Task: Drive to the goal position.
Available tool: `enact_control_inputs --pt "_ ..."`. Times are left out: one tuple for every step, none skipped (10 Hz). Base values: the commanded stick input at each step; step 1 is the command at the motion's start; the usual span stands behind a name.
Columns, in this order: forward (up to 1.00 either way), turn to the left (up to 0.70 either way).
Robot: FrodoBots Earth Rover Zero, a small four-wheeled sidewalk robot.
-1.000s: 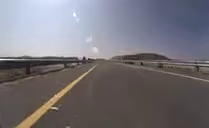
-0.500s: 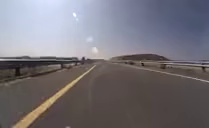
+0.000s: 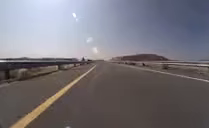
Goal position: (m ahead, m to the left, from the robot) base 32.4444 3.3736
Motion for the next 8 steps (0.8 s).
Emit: enact_control_inputs --pt "1.00 0.00" --pt "1.00 0.00" --pt "1.00 0.00" --pt "1.00 0.00" --pt "1.00 0.00" --pt "1.00 0.00" --pt "1.00 0.00" --pt "1.00 0.00"
